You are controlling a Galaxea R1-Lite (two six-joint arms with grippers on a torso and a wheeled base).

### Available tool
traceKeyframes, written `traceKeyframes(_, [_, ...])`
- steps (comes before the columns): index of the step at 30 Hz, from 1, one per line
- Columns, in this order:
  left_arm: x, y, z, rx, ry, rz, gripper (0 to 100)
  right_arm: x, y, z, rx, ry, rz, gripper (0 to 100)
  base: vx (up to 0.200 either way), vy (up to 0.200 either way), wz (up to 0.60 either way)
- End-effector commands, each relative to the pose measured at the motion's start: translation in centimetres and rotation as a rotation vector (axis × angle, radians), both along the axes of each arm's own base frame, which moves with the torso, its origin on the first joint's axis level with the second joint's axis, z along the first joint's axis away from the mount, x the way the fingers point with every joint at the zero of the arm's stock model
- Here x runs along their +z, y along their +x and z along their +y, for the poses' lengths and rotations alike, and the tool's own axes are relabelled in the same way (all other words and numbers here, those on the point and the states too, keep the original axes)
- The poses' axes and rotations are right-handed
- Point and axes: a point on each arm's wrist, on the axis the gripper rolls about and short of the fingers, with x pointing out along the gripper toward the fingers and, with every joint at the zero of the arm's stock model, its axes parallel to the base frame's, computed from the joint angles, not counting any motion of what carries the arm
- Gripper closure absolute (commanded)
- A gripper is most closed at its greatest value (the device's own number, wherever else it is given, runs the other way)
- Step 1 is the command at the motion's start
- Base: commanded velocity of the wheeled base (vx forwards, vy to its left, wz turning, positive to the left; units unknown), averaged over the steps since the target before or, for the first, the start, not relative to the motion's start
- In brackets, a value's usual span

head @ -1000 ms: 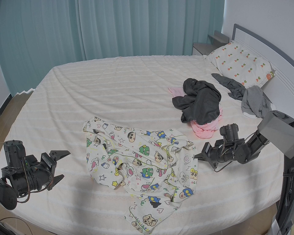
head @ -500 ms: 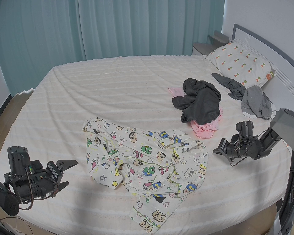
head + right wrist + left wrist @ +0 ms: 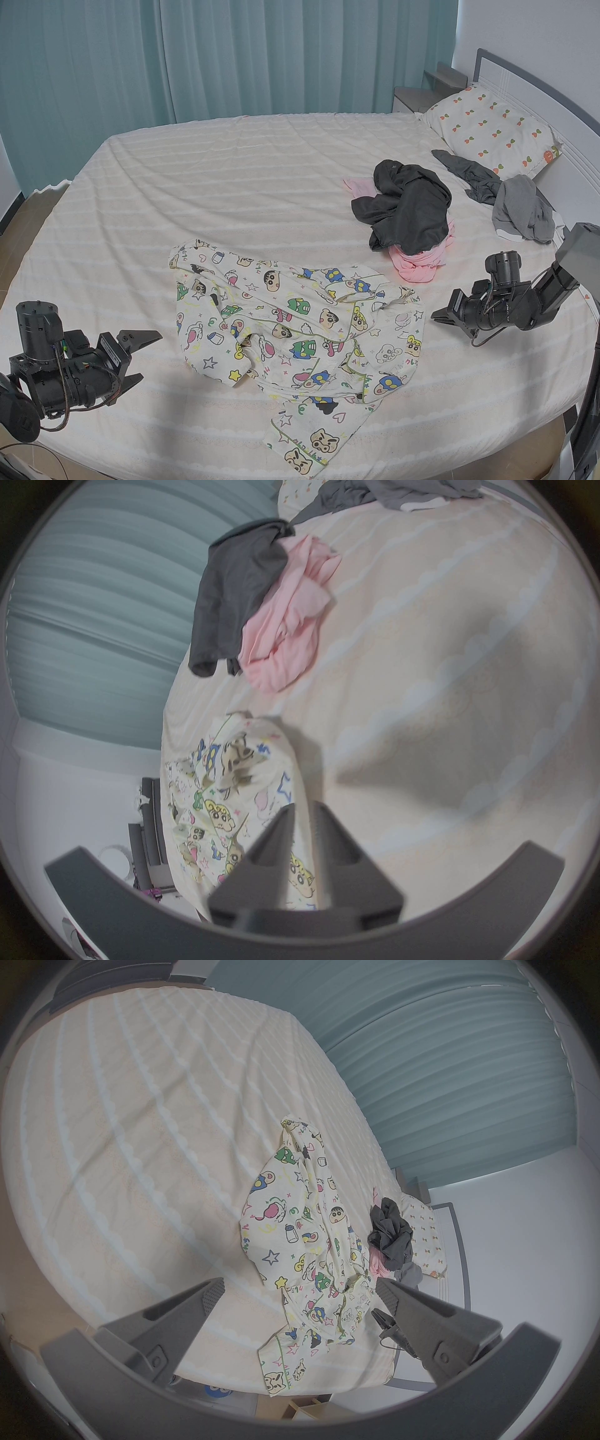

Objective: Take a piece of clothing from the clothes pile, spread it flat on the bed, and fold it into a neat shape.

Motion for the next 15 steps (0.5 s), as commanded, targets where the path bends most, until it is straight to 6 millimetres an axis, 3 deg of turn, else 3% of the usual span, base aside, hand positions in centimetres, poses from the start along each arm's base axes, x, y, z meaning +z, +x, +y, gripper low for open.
traceKeyframes(1, [-0.1,0.0,0.0,0.000,-0.002,0.007,0,-0.7,-0.4,1.7,0.059,-0.002,0.018,0,0.000,0.000,0.00])
traceKeyframes(7, [-0.2,-0.1,-0.2,-0.012,-0.004,0.012,0,-2.1,-0.2,4.5,0.134,-0.008,0.039,0,0.000,0.000,0.00])
traceKeyframes(15, [-0.3,0.0,-0.2,-0.012,-0.003,0.017,0,-3.1,0.1,6.7,0.180,-0.007,0.054,0,0.000,0.000,0.00])
